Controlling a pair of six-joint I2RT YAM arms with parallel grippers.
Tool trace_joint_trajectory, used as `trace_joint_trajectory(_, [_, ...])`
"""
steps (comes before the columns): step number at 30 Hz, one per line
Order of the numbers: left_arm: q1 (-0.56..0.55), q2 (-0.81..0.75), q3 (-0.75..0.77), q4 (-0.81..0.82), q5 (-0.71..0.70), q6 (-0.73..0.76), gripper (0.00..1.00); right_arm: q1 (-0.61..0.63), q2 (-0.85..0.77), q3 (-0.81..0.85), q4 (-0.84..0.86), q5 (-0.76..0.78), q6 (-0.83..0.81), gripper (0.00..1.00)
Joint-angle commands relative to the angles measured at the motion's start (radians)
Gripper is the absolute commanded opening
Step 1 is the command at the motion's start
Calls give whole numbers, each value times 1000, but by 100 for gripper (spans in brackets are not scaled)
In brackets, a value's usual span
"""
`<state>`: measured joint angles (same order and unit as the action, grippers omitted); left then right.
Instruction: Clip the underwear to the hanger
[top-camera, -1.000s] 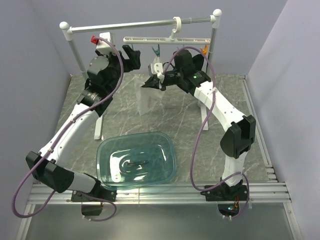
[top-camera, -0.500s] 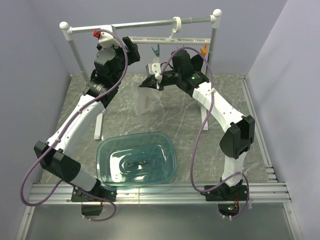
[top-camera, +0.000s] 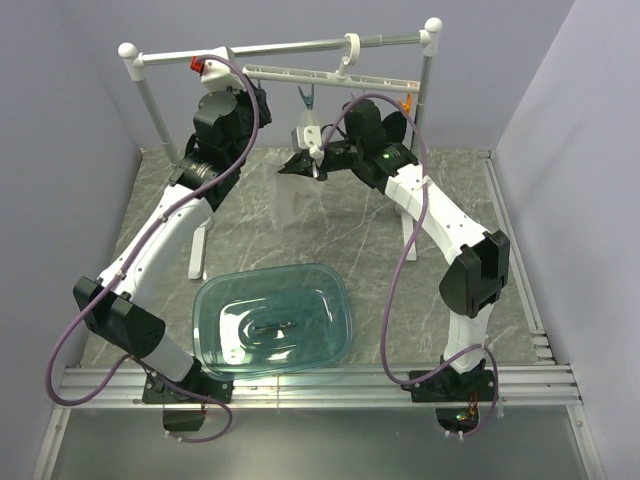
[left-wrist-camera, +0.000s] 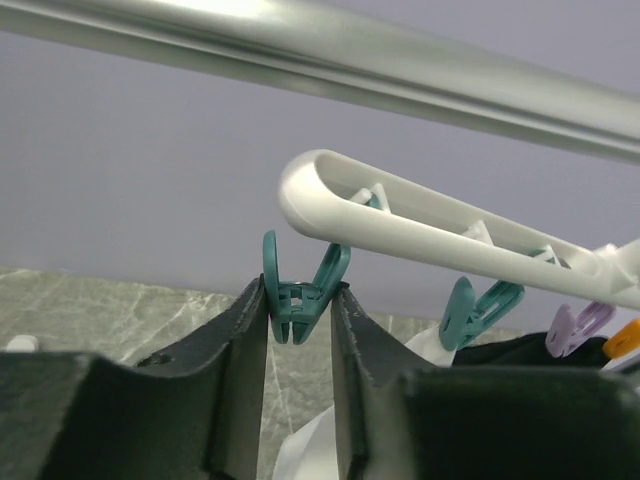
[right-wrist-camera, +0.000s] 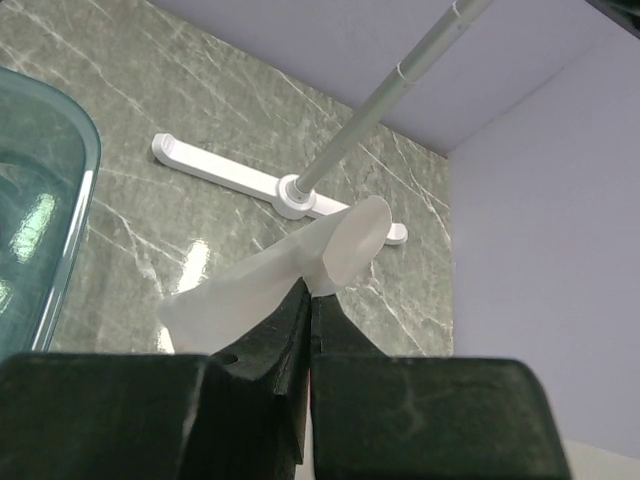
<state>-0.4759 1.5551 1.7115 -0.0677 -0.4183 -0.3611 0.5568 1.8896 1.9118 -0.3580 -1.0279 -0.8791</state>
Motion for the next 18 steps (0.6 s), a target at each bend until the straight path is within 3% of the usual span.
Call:
trace_joint_trajectory(1, [0,-23,39,19,22,4,27,6,-12,27,40,12,14,0])
trace_joint_trajectory(4, [6,-33,25,22,65,-9,19,5,-7,44,48,14,35,0])
trace_joint_trajectory(6, [10,-35,26,13,79,-13,18,3,-6,53,45,14,35,0])
trace_joint_trajectory(9, [10,-47,13,11,81,-4,30,5,-9,44,51,14,37,0])
trace_joint_trajectory(10, [10,-49,10,11,76,-1,40,3,-9,41,54,12,38,0])
trace_joint_trajectory(18, [11,-20,36,60,18,60,53,5,-29,3,93,9,57,0])
